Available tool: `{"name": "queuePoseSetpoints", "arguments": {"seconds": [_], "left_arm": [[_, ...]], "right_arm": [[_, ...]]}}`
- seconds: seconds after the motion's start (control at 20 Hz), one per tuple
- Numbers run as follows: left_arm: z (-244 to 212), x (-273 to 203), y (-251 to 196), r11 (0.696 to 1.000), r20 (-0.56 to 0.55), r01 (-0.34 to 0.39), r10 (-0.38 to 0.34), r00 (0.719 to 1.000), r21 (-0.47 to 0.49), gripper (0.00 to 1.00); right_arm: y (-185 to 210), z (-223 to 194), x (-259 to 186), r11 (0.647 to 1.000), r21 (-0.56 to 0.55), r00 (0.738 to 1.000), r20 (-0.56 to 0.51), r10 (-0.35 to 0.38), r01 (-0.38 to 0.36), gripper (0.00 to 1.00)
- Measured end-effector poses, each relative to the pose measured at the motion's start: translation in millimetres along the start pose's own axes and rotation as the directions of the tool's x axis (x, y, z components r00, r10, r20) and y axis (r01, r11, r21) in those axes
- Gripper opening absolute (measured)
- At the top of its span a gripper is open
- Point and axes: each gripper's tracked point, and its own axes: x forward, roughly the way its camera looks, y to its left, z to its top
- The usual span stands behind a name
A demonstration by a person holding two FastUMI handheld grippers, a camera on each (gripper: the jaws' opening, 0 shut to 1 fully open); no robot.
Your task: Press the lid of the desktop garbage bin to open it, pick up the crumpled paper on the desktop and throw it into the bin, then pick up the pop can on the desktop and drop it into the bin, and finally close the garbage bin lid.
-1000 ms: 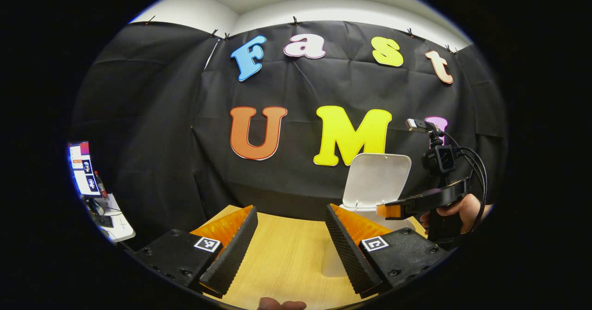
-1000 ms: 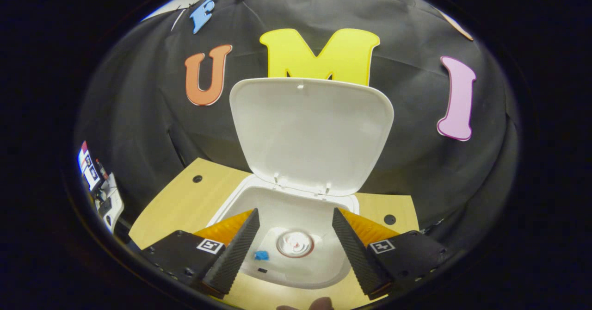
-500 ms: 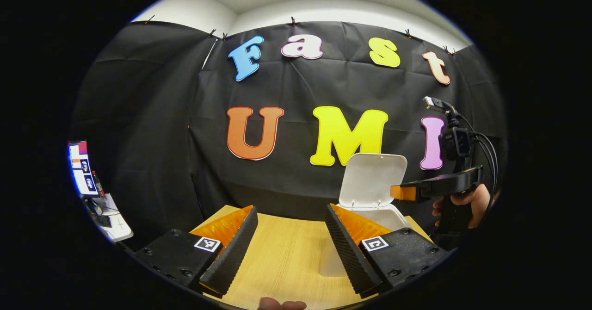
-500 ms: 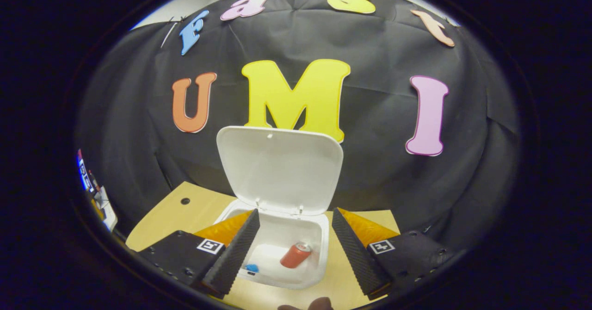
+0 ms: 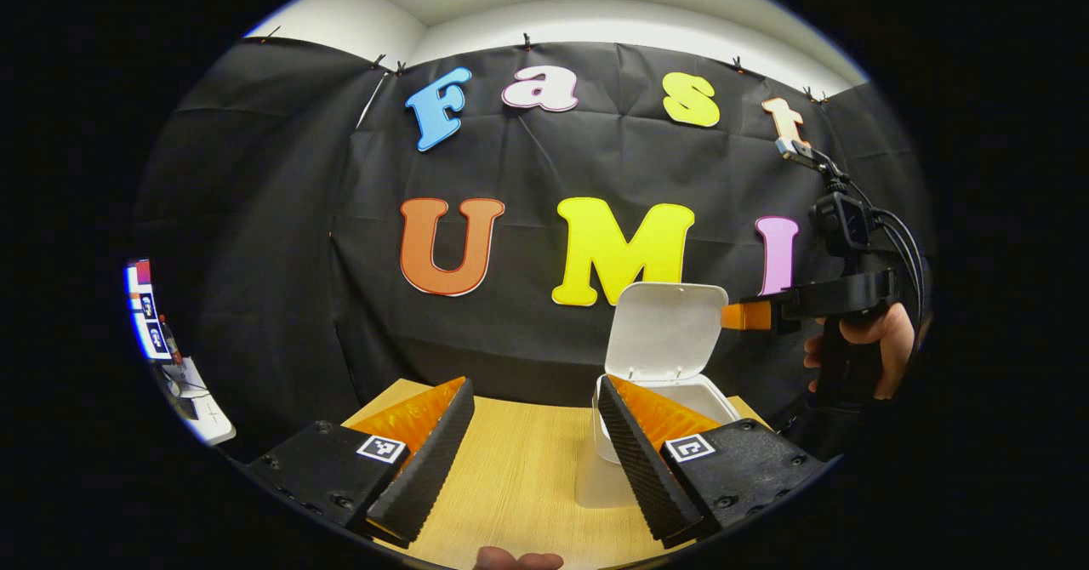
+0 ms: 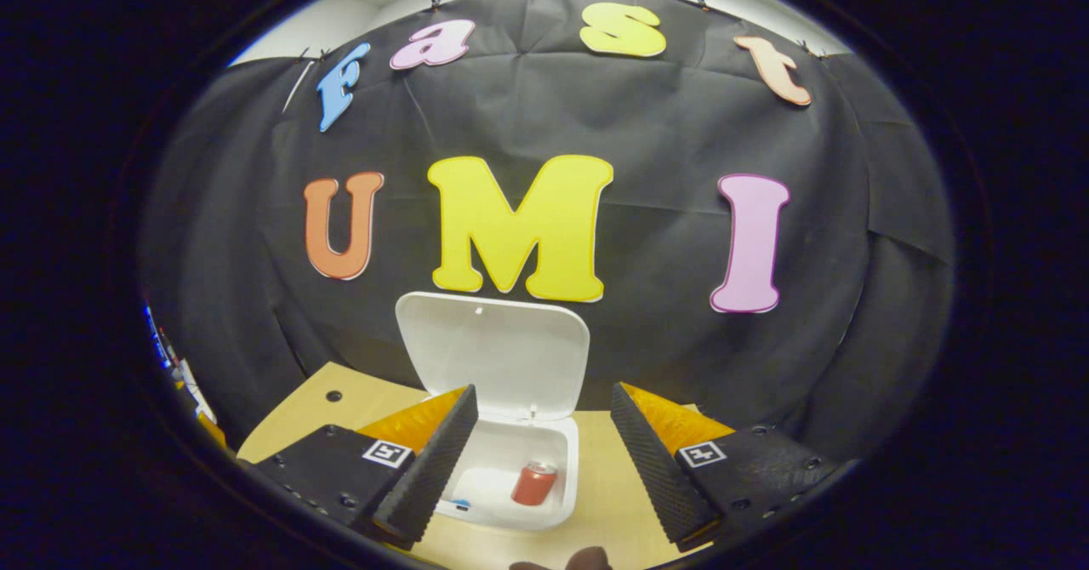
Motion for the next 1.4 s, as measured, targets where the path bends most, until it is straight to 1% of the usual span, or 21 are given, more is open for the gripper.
{"name": "queuePoseSetpoints", "arguments": {"seconds": [0.15,0.3,0.4,0.65,1.0,1.1,1.4], "left_arm": [[2,3,-2,1.0,0.006,0.009,-0.009,1.0,-0.001,0.95],[6,5,-3,1.0,0.012,0.009,-0.009,1.0,-0.002,0.95],[7,8,-1,1.0,0.018,0.004,-0.004,1.0,0.003,0.95],[5,22,7,1.0,0.008,-0.03,0.03,1.0,-0.006,0.95],[-3,45,14,0.998,-0.011,-0.058,0.058,0.998,-0.011,0.95],[-6,52,13,0.998,-0.019,-0.058,0.058,0.998,-0.011,0.95],[-10,64,13,0.999,-0.035,-0.051,0.051,0.998,0.002,0.95]], "right_arm": [[6,20,0,1.0,0.012,0.999,0.033,-0.01,0.009,0.98],[18,39,3,1.0,0.011,0.998,0.059,-0.003,0.002,0.98],[29,54,12,1.0,0.007,0.997,0.083,0.008,-0.008,0.98],[50,71,42,1.0,0.004,0.994,0.102,0.023,-0.023,0.98],[56,69,79,1.0,0.008,0.995,0.104,0.013,-0.013,0.98],[54,63,94,1.0,0.017,0.996,0.086,0.003,-0.004,0.98],[54,61,103,0.999,0.04,0.997,0.079,0.001,-0.004,0.98]]}}
